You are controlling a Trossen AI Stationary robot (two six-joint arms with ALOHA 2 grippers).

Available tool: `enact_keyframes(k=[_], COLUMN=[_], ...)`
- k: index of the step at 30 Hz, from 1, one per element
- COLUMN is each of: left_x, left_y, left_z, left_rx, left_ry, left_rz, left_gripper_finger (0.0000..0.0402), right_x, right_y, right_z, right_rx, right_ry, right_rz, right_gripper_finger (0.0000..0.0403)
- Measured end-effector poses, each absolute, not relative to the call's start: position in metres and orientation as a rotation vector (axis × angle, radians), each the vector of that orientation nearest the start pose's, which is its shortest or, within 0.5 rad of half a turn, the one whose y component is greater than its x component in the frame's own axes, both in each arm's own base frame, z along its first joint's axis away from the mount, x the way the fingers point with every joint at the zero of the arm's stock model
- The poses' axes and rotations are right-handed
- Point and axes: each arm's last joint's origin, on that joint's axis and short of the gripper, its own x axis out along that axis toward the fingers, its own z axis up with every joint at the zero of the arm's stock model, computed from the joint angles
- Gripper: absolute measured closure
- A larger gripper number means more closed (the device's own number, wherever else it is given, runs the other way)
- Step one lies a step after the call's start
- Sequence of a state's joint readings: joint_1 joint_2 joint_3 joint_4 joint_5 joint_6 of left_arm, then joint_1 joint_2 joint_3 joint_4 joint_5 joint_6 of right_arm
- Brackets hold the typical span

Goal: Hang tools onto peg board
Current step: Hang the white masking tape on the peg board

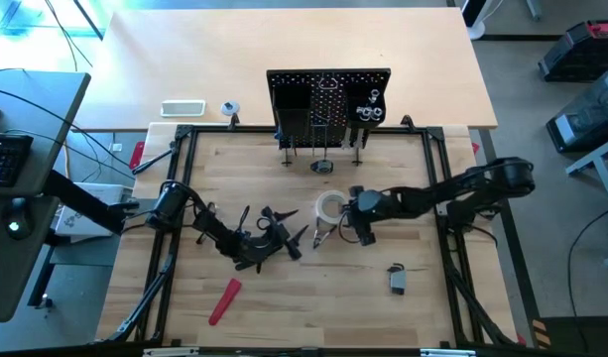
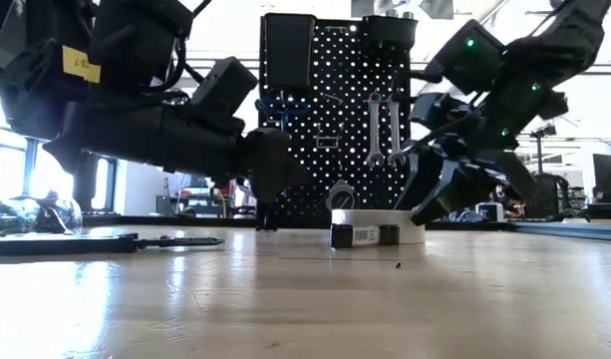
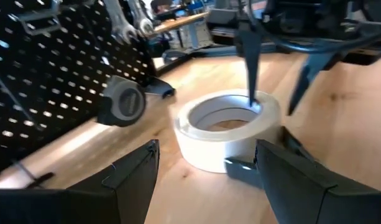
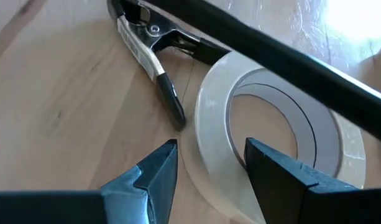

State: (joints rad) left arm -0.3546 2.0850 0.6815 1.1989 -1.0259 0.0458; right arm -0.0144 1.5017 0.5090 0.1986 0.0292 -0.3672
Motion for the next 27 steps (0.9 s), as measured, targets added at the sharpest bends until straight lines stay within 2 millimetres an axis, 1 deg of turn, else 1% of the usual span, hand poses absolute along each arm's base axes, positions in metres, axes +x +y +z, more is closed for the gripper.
enact_keyframes(k=[5,12,19,27], left_x=[0.32,0.32,0.321,0.322], left_y=[-0.093,-0.095,-0.097,-0.097], left_z=[0.082,0.08,0.08,0.08], left_rx=[0.116,0.057,0.041,0.037], left_ry=[0.182,0.185,0.191,0.193], left_rz=[0.592,0.534,0.465,0.441], left_gripper_finger=[0.0147,0.0147,0.0147,0.0147], right_x=[0.259,0.264,0.265,0.266], right_y=[-0.006,-0.006,-0.006,-0.004], right_z=[0.119,0.112,0.108,0.108], right_rx=[-0.347,-0.348,-0.269,-0.114], right_ry=[0.781,0.761,0.765,0.759], right_rz=[0.107,0.137,0.133,0.126], right_gripper_finger=[0.022,0.022,0.022,0.022])
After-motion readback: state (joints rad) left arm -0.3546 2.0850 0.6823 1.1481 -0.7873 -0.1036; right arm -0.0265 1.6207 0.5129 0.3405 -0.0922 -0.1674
